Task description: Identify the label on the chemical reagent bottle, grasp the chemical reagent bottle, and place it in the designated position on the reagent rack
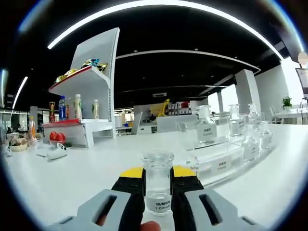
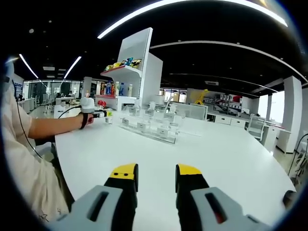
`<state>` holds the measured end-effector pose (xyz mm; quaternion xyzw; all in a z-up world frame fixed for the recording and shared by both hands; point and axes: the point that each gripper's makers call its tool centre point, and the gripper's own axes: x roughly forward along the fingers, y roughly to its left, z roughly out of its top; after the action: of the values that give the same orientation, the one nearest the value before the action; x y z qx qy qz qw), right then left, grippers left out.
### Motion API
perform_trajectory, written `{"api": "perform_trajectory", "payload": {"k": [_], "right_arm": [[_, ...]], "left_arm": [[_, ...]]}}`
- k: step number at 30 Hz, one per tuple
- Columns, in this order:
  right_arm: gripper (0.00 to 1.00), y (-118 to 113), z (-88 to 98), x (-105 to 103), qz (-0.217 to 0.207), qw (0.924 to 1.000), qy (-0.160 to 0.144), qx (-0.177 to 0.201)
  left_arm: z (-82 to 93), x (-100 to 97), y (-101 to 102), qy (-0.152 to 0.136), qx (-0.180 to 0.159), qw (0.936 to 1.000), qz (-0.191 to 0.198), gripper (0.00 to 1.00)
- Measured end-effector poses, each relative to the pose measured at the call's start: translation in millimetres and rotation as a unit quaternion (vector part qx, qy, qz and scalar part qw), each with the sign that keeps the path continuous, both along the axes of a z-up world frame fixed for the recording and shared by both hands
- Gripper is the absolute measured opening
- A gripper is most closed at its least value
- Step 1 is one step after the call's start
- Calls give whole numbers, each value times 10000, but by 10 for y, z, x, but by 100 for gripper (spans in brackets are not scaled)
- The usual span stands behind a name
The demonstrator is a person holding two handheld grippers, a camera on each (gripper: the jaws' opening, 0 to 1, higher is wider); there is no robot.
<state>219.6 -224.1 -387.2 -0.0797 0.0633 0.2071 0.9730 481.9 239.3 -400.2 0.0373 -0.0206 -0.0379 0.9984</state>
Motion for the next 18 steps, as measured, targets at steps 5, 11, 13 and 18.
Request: {"api": "perform_trajectory", "payload": {"k": [5,11,13,18], "right_arm": [[31,-21,-8,10,-10,10000,3,3],[31,0,-27,9,-6,10000,22,-1],[31,3,-27,6,-6,10000,21,2],[31,5,-32,-5,-21,10000,26,-7]], "left_arm": [[15,-6,4,-22,78,10000,5,20],[73,-30,7,-65,-1,10000,-15,20],[102,-44,5,-84,-8,10000,-34,20],[187,-105,-13,-129,-86,9998,-95,20]]}}
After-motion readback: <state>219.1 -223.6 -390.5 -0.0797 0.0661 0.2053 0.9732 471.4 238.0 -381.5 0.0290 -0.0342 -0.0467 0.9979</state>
